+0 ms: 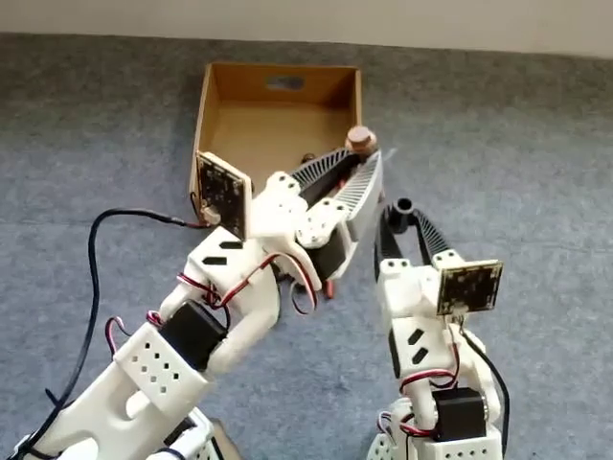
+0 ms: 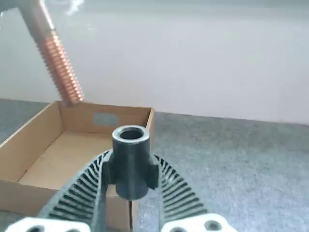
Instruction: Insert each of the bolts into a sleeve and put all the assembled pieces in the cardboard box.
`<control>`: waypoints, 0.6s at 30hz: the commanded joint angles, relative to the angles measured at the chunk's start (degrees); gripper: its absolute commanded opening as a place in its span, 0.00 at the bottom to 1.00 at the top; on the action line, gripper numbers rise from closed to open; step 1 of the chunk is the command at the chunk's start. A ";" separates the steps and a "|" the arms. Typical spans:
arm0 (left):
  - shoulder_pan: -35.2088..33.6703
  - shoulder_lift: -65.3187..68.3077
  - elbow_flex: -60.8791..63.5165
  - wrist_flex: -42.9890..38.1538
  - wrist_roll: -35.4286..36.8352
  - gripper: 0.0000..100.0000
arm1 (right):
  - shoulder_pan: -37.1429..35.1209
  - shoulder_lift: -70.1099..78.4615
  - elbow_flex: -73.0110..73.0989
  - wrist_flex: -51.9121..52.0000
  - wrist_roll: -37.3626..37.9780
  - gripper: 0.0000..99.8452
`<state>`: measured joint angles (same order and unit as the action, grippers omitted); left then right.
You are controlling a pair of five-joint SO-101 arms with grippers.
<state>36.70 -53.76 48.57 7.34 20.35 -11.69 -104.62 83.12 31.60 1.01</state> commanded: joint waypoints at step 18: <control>1.10 4.79 1.10 -7.30 -0.44 0.01 | -0.13 -0.31 -0.22 -2.24 -0.62 0.01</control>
<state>36.88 -50.24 49.98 1.63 20.35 -11.69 -104.62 83.12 30.73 1.01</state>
